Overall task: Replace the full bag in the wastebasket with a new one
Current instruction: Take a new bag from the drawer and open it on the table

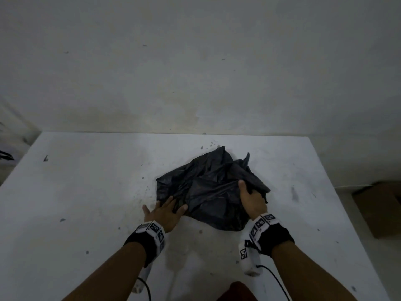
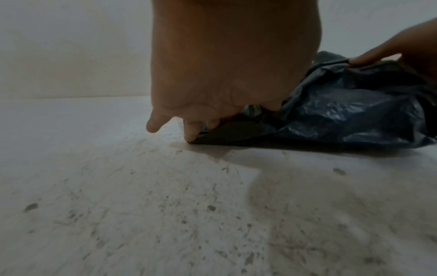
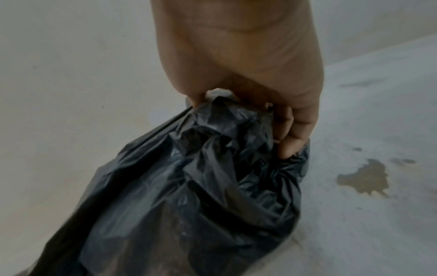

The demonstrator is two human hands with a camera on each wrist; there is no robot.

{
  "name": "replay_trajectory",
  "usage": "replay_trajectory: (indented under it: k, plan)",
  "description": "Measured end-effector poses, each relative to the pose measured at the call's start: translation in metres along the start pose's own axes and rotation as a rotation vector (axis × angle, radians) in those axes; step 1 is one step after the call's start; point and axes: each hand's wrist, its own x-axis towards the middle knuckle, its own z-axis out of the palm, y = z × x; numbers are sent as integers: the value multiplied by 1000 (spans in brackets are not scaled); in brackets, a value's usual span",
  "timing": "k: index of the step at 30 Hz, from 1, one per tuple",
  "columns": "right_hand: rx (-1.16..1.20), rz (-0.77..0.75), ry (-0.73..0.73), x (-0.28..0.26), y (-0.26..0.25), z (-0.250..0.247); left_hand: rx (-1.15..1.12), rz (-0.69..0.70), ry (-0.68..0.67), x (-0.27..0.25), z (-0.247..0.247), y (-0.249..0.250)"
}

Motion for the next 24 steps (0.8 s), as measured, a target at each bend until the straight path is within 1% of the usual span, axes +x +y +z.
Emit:
replay_trajectory:
  k: [1, 2, 4, 5, 6, 7, 9, 10, 13, 14, 15, 16, 18, 19, 20, 21, 22, 24]
  plan:
    - [6, -26, 39, -2, 1, -2, -21, 5, 4, 0, -2, 1]
    - [-8, -81, 114, -1, 4, -2, -48, 16, 24, 1, -4, 2]
    - [-39, -245, 257, -2, 3, -4, -75, 77, 110, 2, -5, 3]
    - [-44, -322, 250, -3, 2, -4, -86, 146, 169, 3, -4, 3]
    - [-3, -341, 158, -2, -1, -3, -134, 243, 225, 4, -2, 3]
    - [77, -304, 16, -1, -6, -2, -235, 349, 252, 6, -1, 4]
    - [276, -183, -281, 0, -15, 8, -439, 524, 212, 7, 4, 10]
    - [323, -134, -361, -6, -24, 14, -456, 587, 190, 6, 6, 15]
    - [210, -193, -361, -10, -36, 32, -260, 721, 201, -3, 9, 32]
    - [138, -269, -374, -14, -41, 36, -226, 754, 207, -5, 10, 35]
    - [67, -351, -352, -18, -44, 40, -250, 774, 222, -8, 9, 35]
    - [79, -393, -338, -19, -46, 40, -318, 788, 281, -11, 6, 34]
    - [222, -489, -348, -21, -49, 29, -497, 759, 512, -13, -3, 25]
    - [293, -513, -354, -24, -51, 20, -543, 722, 627, -12, -8, 20]
    - [356, -518, -348, -23, -51, 13, -539, 678, 701, -10, -13, 17]
    - [397, -521, -344, -23, -53, 5, -489, 637, 717, -9, -18, 17]
    - [417, -526, -337, -23, -55, -1, -404, 607, 687, -8, -25, 19]
    - [465, -524, -316, -21, -57, -13, -190, 536, 522, -5, -34, 26]
